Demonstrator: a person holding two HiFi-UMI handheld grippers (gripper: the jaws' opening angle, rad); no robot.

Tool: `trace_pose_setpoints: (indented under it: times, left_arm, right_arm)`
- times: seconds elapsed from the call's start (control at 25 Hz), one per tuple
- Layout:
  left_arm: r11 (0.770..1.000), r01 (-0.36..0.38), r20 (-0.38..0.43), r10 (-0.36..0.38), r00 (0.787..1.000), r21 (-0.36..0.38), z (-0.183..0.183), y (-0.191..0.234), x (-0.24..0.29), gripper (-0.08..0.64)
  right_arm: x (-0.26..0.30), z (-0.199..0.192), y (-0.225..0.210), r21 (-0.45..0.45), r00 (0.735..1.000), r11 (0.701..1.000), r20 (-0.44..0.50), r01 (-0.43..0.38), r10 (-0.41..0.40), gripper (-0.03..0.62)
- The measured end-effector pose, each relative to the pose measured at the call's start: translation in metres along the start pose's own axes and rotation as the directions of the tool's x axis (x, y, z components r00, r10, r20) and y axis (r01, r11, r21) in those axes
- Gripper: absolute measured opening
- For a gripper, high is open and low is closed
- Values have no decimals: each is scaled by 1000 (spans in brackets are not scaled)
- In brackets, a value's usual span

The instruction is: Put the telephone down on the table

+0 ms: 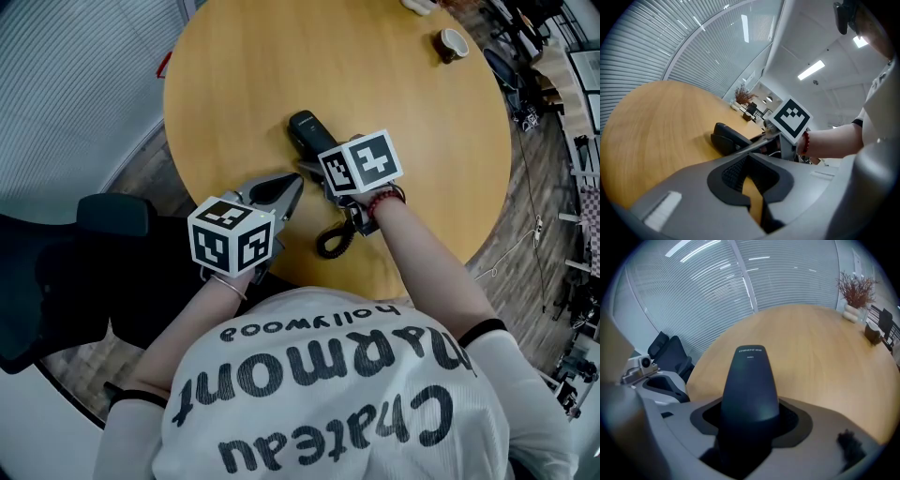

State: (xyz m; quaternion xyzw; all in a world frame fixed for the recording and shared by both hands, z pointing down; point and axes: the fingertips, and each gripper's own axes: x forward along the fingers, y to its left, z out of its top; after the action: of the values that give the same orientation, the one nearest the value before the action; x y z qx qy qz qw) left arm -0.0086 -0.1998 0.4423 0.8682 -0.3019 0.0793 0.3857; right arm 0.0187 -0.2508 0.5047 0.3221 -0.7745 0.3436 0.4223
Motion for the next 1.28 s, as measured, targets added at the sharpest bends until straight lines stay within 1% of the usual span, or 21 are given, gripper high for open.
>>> trace_pose_setpoints:
  times: [0.12, 0.28, 0.6, 0.8, 1.0, 1.28]
  left_arm:
    - [1000, -2, 0, 2, 1000, -3, 0, 1, 0, 2]
    - [1000, -6, -3, 6, 1000, -5, -2, 2, 0, 2]
    - [1000, -15, -4, 15, 1000, -9, -7, 3, -4, 2]
    - [999, -7, 13, 8, 1000, -48, -7, 2, -7, 2]
    - [999, -10, 11, 11, 1000, -41, -9, 1, -9, 2]
    - [999, -17, 8, 17, 1000, -47, -12, 0, -11, 2]
  right_arm:
    - [0, 0, 1, 5, 1000, 1000, -17, -20, 20, 278]
    - [0, 0, 3, 1, 999, 1000, -21, -28, 28, 278]
    - [2, -4, 7, -71, 999, 997, -41, -29, 26, 278]
    - [2, -6, 8, -101, 998, 994, -44, -41, 37, 278]
    - [3, -9, 10, -171, 998, 985, -62, -34, 24, 278]
    - [2, -9, 8, -201, 997, 979, -73, -46, 32, 278]
